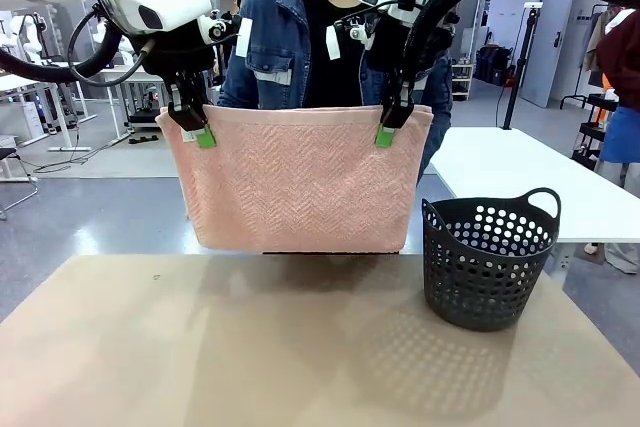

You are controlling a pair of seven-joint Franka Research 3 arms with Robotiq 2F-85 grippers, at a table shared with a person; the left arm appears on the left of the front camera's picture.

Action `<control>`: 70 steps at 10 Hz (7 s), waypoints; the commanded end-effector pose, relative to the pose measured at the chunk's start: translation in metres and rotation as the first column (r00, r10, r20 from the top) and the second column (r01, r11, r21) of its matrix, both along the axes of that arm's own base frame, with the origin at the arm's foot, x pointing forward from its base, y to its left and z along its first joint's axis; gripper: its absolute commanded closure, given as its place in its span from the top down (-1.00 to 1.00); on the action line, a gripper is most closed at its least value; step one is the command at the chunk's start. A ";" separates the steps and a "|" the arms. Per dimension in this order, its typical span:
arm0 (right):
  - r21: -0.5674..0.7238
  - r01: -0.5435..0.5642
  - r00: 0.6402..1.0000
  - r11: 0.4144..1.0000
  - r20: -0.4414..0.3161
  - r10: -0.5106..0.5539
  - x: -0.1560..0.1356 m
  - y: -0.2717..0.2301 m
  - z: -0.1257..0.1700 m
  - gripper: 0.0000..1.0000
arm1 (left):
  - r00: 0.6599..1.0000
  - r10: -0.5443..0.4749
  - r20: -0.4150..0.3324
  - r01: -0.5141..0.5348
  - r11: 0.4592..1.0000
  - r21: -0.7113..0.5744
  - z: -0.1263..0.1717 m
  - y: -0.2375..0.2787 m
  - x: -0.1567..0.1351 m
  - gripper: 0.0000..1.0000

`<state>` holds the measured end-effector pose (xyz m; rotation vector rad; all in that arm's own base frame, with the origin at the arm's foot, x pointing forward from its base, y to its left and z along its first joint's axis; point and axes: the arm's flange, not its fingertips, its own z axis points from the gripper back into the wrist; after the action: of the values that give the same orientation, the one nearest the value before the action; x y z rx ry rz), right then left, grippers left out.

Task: Fold the towel.
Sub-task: Release the end of the 100 cm Hotel Towel you were holding, then pick up the 100 cm Hotel Towel and place it on the left side of the table.

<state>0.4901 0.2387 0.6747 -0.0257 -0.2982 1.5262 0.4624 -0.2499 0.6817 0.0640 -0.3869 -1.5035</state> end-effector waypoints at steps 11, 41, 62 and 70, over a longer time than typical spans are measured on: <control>-0.001 0.001 1.000 1.000 -0.001 -0.001 0.000 -0.001 0.001 -1.00 | 1.000 0.001 0.011 -0.001 1.000 0.018 0.001 0.002 0.000 -1.00; 0.494 0.588 0.795 0.640 -0.210 -0.569 -0.074 -0.287 0.085 1.00 | 0.829 0.514 -0.222 -0.558 0.725 -0.404 0.091 0.270 -0.048 1.00; 0.480 0.635 0.755 0.606 -0.217 -0.619 -0.076 -0.317 0.081 1.00 | 0.777 0.578 -0.249 -0.627 0.673 -0.393 0.095 0.307 -0.056 1.00; 0.480 0.635 0.755 0.606 -0.217 -0.619 -0.076 -0.317 0.081 1.00 | 0.777 0.578 -0.249 -0.627 0.673 -0.393 0.095 0.307 -0.056 1.00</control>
<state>0.4164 -0.0793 0.7537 0.3098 -0.6218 0.6825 0.4090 0.0569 0.7746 -0.2470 -0.5694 -0.7002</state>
